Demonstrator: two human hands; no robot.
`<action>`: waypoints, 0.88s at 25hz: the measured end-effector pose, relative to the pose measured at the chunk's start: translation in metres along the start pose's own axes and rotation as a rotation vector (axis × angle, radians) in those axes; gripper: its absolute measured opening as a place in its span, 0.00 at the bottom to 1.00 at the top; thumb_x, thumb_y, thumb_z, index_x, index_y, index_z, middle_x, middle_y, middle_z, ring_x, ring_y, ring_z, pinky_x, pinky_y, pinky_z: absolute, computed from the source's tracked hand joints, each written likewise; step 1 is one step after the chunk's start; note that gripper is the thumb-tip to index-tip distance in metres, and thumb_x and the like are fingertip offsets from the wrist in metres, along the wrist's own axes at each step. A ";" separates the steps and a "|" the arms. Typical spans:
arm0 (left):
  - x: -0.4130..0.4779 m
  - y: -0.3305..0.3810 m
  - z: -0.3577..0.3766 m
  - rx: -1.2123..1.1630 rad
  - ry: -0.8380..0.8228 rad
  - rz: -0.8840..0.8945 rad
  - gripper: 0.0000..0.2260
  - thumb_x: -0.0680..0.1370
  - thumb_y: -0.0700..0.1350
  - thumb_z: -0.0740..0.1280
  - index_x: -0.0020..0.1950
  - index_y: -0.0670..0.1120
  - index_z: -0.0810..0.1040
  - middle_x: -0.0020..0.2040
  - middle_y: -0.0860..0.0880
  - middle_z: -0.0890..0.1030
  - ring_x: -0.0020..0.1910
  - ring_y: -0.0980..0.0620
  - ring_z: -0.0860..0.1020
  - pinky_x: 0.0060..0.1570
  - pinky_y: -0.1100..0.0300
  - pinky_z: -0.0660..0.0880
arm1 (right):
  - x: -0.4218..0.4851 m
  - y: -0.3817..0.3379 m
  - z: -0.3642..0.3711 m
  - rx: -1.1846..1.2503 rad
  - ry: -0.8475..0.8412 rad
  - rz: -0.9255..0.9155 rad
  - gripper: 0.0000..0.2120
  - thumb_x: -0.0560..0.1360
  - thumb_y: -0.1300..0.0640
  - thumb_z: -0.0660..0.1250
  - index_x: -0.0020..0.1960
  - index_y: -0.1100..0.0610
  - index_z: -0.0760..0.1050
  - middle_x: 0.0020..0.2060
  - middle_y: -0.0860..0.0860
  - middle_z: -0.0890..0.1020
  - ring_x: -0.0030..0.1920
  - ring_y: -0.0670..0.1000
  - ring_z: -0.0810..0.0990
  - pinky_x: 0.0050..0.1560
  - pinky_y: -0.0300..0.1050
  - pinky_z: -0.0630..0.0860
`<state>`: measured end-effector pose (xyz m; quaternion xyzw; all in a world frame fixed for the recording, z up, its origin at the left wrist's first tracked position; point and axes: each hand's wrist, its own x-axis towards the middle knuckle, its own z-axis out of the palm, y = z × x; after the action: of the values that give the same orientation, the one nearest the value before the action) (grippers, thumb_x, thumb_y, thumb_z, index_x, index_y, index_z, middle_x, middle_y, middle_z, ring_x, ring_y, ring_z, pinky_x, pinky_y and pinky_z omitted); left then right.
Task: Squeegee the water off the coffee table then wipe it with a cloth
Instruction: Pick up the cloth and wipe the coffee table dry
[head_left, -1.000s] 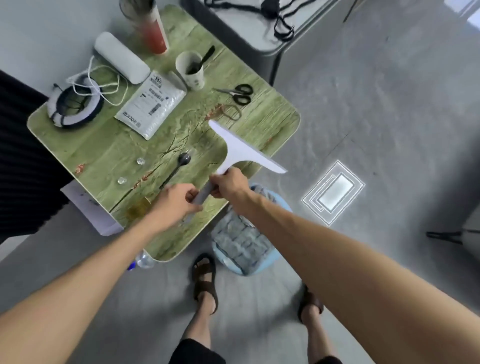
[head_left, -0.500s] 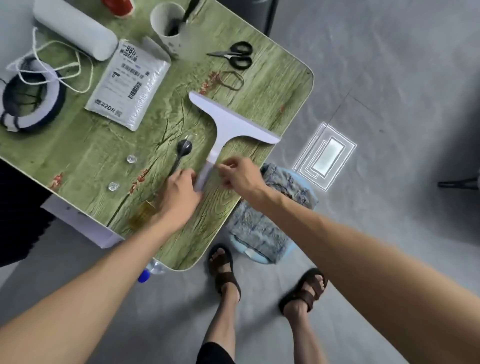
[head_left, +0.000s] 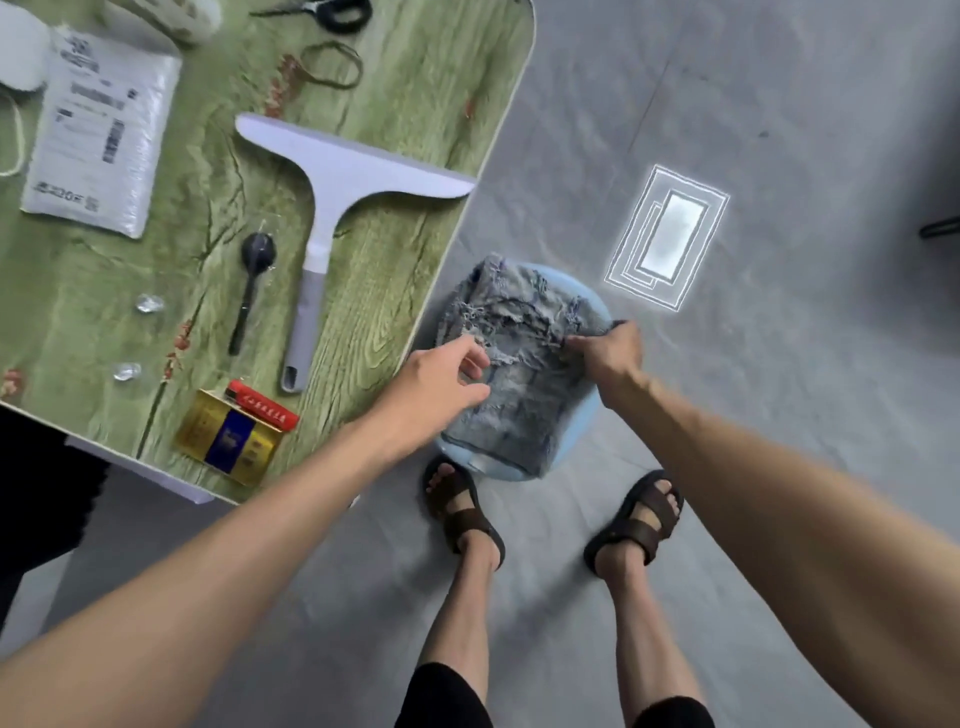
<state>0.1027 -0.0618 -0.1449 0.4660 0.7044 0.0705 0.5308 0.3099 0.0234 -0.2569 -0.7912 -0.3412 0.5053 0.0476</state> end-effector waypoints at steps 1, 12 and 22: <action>0.002 0.000 0.004 -0.004 0.002 -0.020 0.10 0.73 0.44 0.70 0.54 0.49 0.77 0.49 0.53 0.81 0.48 0.53 0.79 0.50 0.59 0.75 | 0.003 0.005 0.002 0.026 0.013 0.009 0.13 0.66 0.57 0.79 0.44 0.61 0.79 0.40 0.54 0.83 0.46 0.55 0.82 0.50 0.53 0.80; -0.013 0.163 -0.011 0.499 -0.155 0.384 0.27 0.61 0.49 0.79 0.57 0.58 0.75 0.56 0.54 0.79 0.62 0.50 0.74 0.60 0.68 0.67 | -0.147 -0.035 -0.150 -0.011 -0.378 -0.700 0.11 0.66 0.52 0.71 0.42 0.50 0.69 0.31 0.43 0.74 0.34 0.44 0.71 0.36 0.43 0.70; -0.103 0.535 0.080 0.770 0.036 0.851 0.15 0.67 0.58 0.63 0.41 0.47 0.71 0.36 0.46 0.79 0.37 0.42 0.76 0.33 0.56 0.64 | -0.220 -0.042 -0.537 0.503 -0.140 -0.434 0.10 0.70 0.66 0.70 0.50 0.58 0.75 0.43 0.52 0.78 0.42 0.45 0.77 0.43 0.37 0.75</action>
<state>0.4792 0.1285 0.2084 0.8669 0.4385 0.0243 0.2357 0.6796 0.0704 0.1901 -0.6268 -0.3688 0.6050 0.3241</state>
